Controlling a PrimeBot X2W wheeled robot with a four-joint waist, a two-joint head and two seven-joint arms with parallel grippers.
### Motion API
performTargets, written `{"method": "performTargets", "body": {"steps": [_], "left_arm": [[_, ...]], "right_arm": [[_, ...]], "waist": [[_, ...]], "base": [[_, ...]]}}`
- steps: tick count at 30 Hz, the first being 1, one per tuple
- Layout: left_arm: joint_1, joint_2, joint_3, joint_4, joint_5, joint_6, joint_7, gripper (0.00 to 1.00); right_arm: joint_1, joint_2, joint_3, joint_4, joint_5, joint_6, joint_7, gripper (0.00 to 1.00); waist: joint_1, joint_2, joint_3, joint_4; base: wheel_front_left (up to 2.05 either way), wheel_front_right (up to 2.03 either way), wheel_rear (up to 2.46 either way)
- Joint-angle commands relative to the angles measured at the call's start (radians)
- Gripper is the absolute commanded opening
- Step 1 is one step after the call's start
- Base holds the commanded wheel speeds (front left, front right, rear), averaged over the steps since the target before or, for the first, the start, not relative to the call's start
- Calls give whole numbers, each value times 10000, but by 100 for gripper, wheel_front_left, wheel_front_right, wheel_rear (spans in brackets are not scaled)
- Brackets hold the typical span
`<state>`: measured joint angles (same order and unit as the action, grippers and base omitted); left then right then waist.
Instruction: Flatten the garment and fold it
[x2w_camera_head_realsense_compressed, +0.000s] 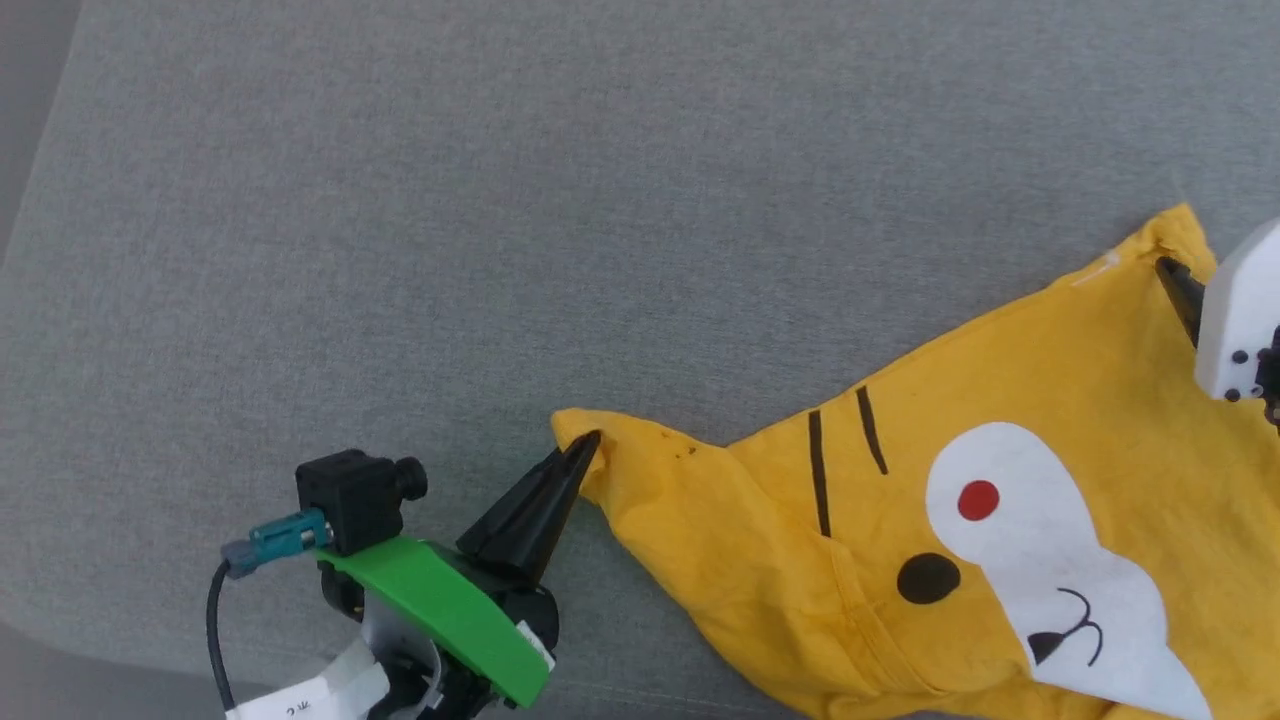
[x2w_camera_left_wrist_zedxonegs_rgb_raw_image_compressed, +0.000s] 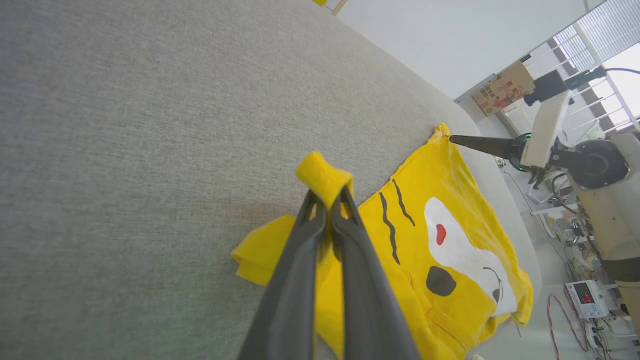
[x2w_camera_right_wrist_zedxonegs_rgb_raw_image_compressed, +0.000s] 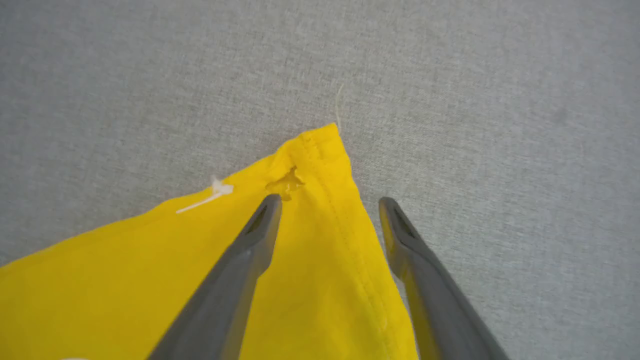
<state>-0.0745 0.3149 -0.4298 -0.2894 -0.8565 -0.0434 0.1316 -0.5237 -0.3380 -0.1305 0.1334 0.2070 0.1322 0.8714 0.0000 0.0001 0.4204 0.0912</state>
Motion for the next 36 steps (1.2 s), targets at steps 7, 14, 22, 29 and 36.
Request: {"method": "performTargets", "body": {"steps": [7,14,22,29,36], "left_arm": [[-397,-89,2,252,-32,-160,-73,0],[-421,-98,75,390,-146,-158,-125,0],[-421,-112,412,600,-42,-59,-614,0],[-1107,-59,652,1411,787,87,-1295,0],[-3247,330,597,2203,1611,-30,-845,0]], "right_arm": [[-270,-324,321,635,-74,-15,123,100],[-138,-540,574,796,290,-15,887,0],[-25,-182,220,305,552,-15,-383,0],[281,961,-229,190,852,-15,-2394,0],[-446,1602,-201,270,970,-15,-3605,0]], "waist": [[0,-1,509,452],[0,-1,513,378],[0,-1,16,112],[0,-1,-870,-263],[0,-1,-2036,-686]], "base": [[0,0,0],[0,0,0],[0,0,0],[0,0,0],[0,0,0]]}}
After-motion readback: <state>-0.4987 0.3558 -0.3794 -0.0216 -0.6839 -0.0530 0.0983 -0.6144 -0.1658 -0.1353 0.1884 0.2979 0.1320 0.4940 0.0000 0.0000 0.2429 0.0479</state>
